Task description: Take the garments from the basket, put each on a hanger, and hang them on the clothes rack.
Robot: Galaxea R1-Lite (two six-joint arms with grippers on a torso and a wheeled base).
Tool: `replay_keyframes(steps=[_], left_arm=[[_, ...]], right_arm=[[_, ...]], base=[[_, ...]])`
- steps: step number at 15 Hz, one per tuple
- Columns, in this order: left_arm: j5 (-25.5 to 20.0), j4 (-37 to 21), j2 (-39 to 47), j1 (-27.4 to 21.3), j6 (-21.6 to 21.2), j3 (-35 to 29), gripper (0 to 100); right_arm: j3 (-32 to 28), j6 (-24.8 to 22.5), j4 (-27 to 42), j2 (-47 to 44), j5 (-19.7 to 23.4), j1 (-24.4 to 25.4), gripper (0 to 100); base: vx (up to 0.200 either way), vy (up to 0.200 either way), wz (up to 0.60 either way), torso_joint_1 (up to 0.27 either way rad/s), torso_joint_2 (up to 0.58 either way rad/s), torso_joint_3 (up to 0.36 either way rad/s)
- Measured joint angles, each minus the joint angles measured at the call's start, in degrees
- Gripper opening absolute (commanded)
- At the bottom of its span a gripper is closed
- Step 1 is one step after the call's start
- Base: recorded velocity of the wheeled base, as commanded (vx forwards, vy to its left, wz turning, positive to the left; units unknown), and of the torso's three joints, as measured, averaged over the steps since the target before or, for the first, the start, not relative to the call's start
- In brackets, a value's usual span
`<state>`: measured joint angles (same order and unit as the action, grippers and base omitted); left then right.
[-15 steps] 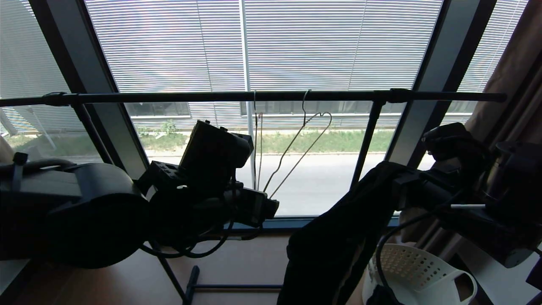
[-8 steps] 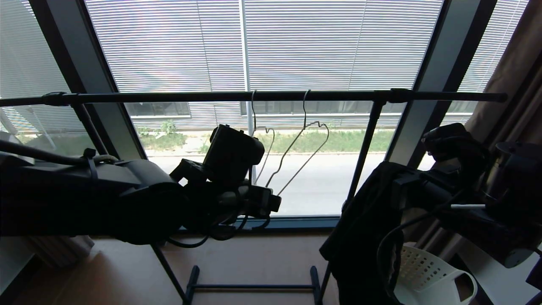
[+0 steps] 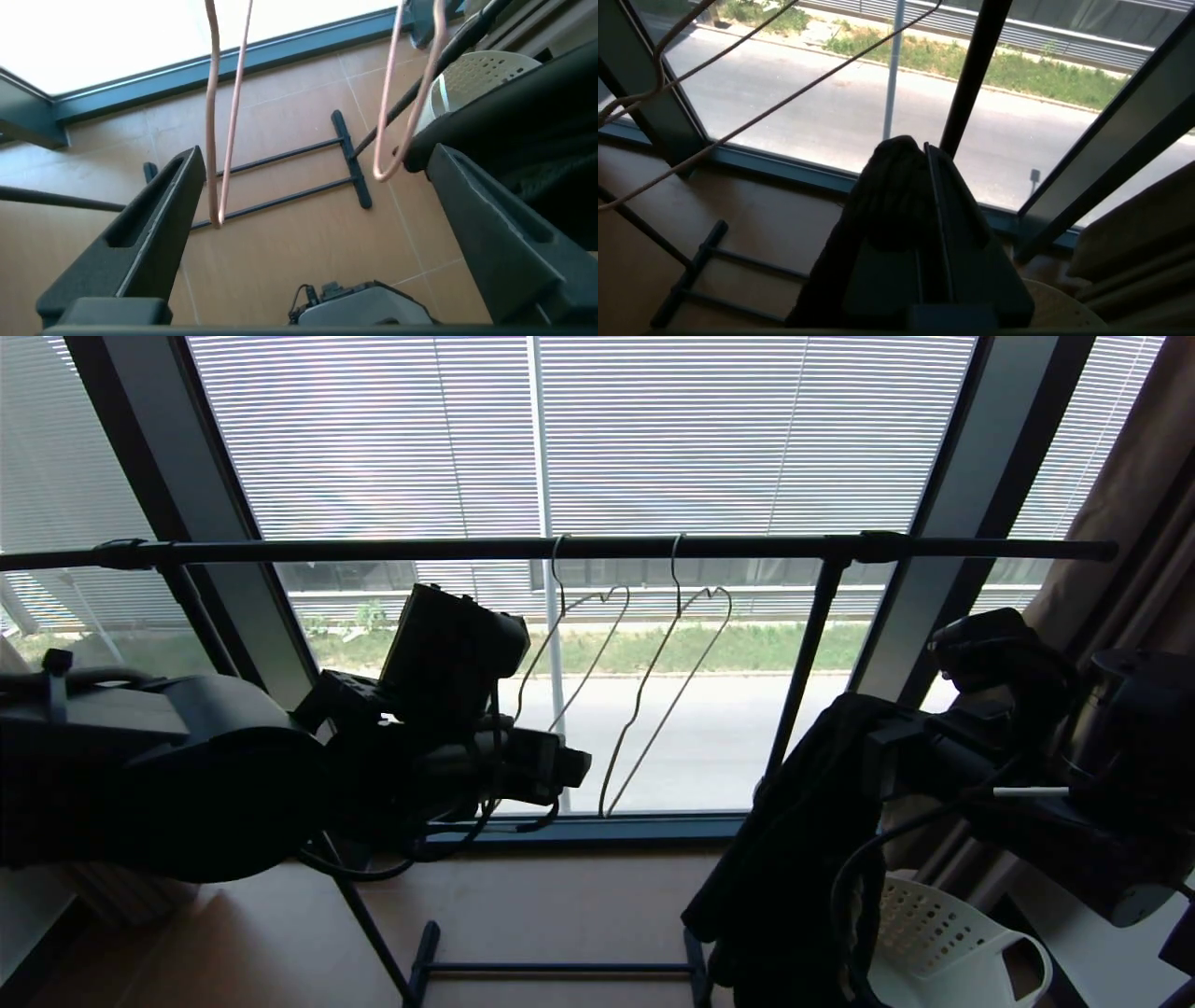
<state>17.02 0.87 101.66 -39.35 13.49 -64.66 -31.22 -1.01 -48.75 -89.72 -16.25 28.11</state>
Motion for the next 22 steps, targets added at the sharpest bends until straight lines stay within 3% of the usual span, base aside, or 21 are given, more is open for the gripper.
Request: replay_keyframes(steps=[7, 21, 22], left_arm=[[0.0, 2.2, 4.3, 3.5, -2.5, -4.8, 100], [0.0, 2.2, 13.6, 5.5, -5.4, -14.9, 100], [0.0, 2.2, 14.2, 5.5, -5.4, -15.6, 0]], right_arm=[[0.0, 0.0, -0.1, -0.4, 0.0, 0.0, 0], [0.4, 0.1, -0.5, -1.3, 0.0, 0.0, 0], [0.4, 0.1, -0.5, -1.3, 0.0, 0.0, 0]], base=[[0.000, 0.000, 0.00, 0.000, 0.00, 0.000], [0.000, 0.000, 0.00, 0.000, 0.00, 0.000], [0.000, 0.000, 0.00, 0.000, 0.00, 0.000]])
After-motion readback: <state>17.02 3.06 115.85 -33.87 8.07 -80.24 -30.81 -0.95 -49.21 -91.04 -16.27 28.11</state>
